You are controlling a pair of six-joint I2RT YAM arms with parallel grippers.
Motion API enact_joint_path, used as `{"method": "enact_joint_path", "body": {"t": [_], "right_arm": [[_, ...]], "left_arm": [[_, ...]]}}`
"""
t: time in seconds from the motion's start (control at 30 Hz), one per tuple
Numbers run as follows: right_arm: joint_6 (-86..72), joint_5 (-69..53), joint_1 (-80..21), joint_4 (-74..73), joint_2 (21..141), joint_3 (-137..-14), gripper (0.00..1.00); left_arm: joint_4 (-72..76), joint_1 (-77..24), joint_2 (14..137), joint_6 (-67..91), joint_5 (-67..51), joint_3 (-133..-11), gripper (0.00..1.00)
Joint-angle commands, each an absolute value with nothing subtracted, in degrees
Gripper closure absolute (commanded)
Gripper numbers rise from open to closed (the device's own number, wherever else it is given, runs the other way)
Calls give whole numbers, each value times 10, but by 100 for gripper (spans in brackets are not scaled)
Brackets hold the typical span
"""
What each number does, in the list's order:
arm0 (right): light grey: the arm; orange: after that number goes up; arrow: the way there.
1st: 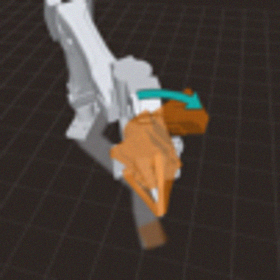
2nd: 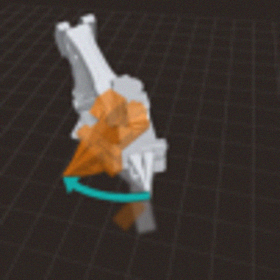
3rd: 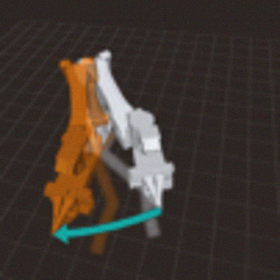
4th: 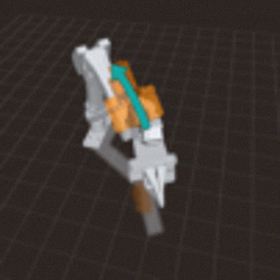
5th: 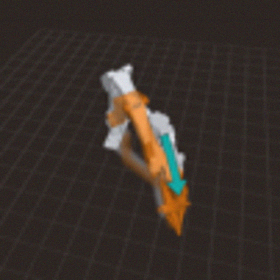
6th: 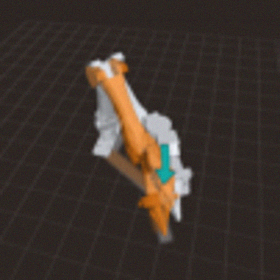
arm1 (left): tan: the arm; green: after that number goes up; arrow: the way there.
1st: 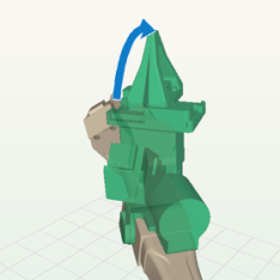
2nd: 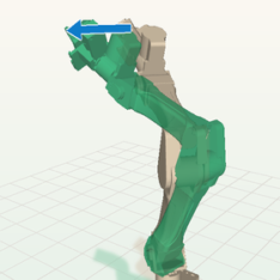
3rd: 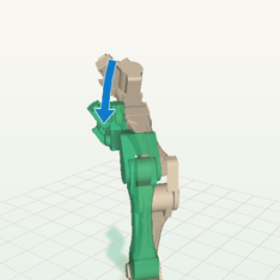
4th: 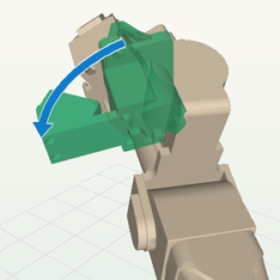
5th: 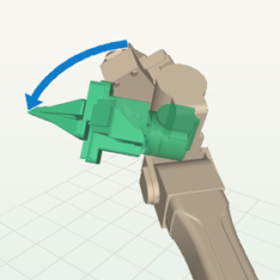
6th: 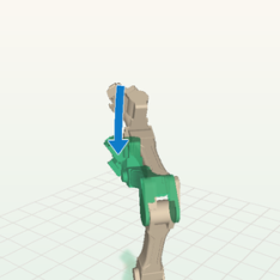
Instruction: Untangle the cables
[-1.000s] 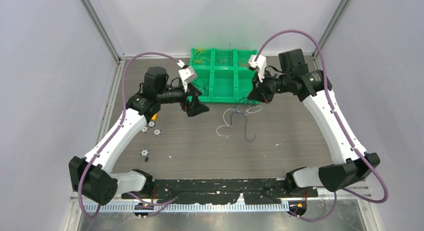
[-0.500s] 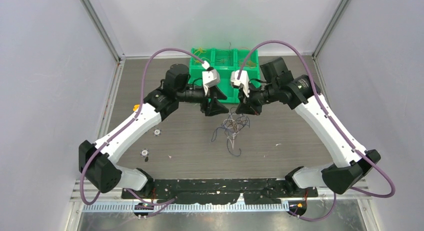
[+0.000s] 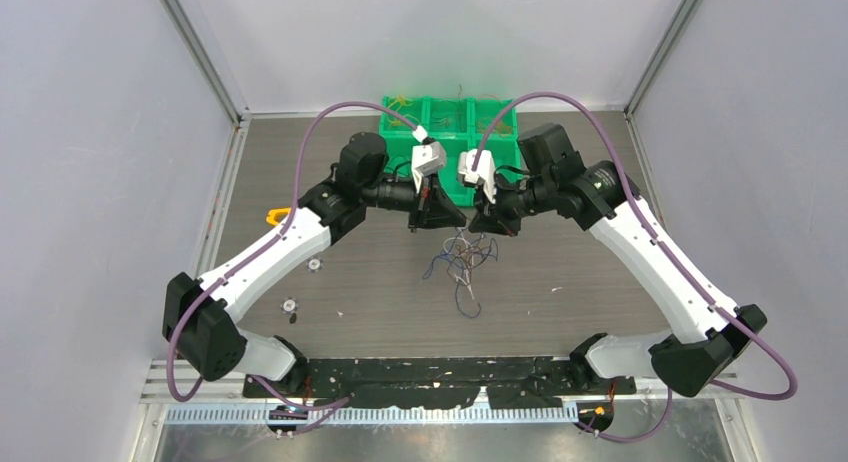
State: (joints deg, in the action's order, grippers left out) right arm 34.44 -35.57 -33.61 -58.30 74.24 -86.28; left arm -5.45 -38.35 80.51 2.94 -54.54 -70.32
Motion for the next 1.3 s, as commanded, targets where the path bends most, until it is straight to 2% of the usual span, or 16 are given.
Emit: {"method": "enact_joint_path", "body": {"t": [0.0,0.03,0.1,0.13,0.2,0.23,0.3,0.4,0.47,0.57,0.73,0.93,1.27], "right_arm": [[340,-332,-337,-514,709,-838,94],[338,-325,-336,-501,703,-829,92],[323,-316,-332,-455,682,-796,78],[304,-313,-330,-418,669,-768,50],[268,-313,-329,-356,651,-726,21],[240,-323,-329,-334,646,-702,14],[188,-348,-329,-251,636,-663,10],[101,-384,-332,-88,633,-611,11],[46,-371,-337,-6,643,-575,18],[17,-341,-338,45,681,-535,32],[58,-323,-338,59,719,-481,49],[120,-299,-338,42,776,-432,52],[121,-269,-324,12,825,-440,54]], "left_arm": [[-32,-386,792,52,-577,-708,100],[-40,-387,787,52,-576,-709,100],[-54,-387,772,53,-563,-711,100],[-53,-385,762,57,-555,-709,100],[-49,-384,743,59,-535,-705,100],[-48,-384,736,60,-526,-705,100],[-50,-384,726,63,-508,-708,100],[-44,-384,722,76,-495,-717,100],[-31,-380,716,92,-490,-724,100],[-24,-360,704,113,-480,-746,100],[-10,-291,692,174,-482,-816,100],[-9,-245,705,195,-480,-946,100],[-13,-201,774,209,-376,-1200,100]]}}
